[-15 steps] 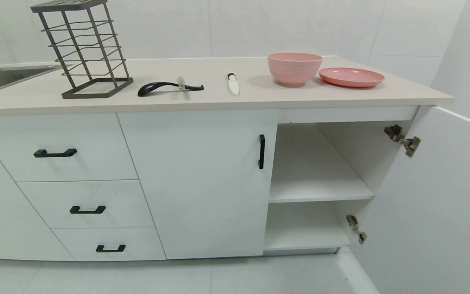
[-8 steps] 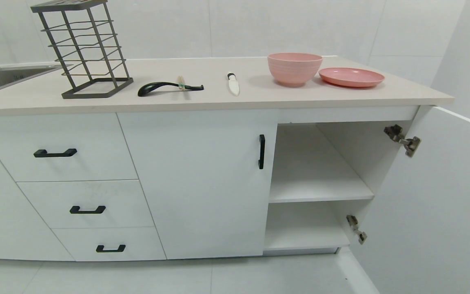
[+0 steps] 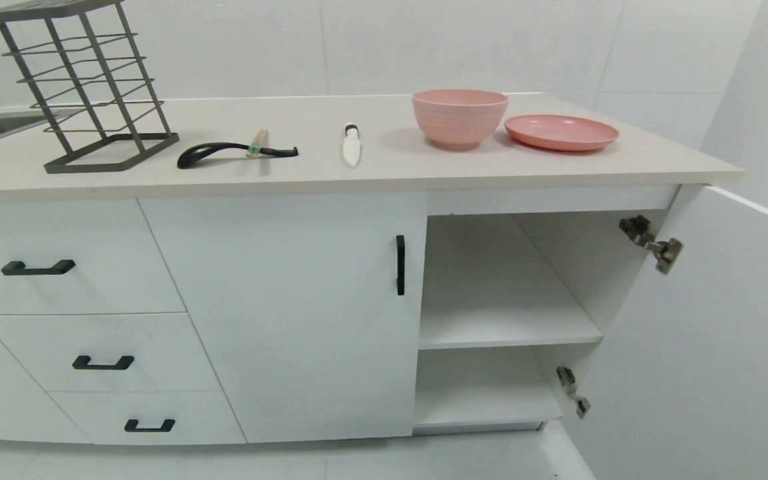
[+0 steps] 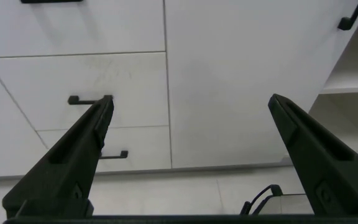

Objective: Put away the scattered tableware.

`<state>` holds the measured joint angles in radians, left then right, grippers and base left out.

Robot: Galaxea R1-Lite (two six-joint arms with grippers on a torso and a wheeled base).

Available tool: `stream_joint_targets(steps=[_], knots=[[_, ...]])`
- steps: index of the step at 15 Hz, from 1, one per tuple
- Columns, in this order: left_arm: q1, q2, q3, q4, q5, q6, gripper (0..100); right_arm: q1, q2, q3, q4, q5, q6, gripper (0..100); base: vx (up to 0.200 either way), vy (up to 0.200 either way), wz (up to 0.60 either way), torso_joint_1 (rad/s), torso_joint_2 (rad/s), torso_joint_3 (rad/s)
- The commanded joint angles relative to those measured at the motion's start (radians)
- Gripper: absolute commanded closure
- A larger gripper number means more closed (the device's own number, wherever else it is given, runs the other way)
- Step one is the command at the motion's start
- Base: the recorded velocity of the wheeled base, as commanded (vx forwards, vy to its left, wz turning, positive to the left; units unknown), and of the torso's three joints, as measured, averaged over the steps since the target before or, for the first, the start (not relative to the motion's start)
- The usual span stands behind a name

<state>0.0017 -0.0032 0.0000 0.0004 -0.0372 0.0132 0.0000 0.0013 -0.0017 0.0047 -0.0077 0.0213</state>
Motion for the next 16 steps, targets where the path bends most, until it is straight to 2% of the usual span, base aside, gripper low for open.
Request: stream_joint_targets(steps=[1,2,5,11,16], knots=[[0.0,0.003,0.0,0.0,0.0,0.001,0,0.002,-0.001,0.0,0.001,0.0,0.0,0,0.0,0.0,0.0,0.0,0.0,0.0],[0.0,0.003,0.0,-0.002,0.0,0.001,0,0.002,-0.001,0.0,0.001,0.0,0.0,0,0.0,0.0,0.0,0.0,0.0,0.0],[0.0,0.003,0.0,0.0,0.0,0.001,0,0.002,-0.001,0.0,0.001,0.0,0.0,0,0.0,0.0,-0.6,0.001,0.0,0.01],[0.0,0.003,0.0,0.0,-0.004,-0.001,0,0.002,-0.001,0.0,0.001,-0.002,-0.001,0,0.0,0.0,0.0,0.0,0.0,0.0],[0.0,0.003,0.0,0.0,-0.004,-0.002,0,0.002,-0.001,0.0,0.0,-0.002,-0.001,0,0.0,0.0,0.0,0.196,-0.09,-0.08]])
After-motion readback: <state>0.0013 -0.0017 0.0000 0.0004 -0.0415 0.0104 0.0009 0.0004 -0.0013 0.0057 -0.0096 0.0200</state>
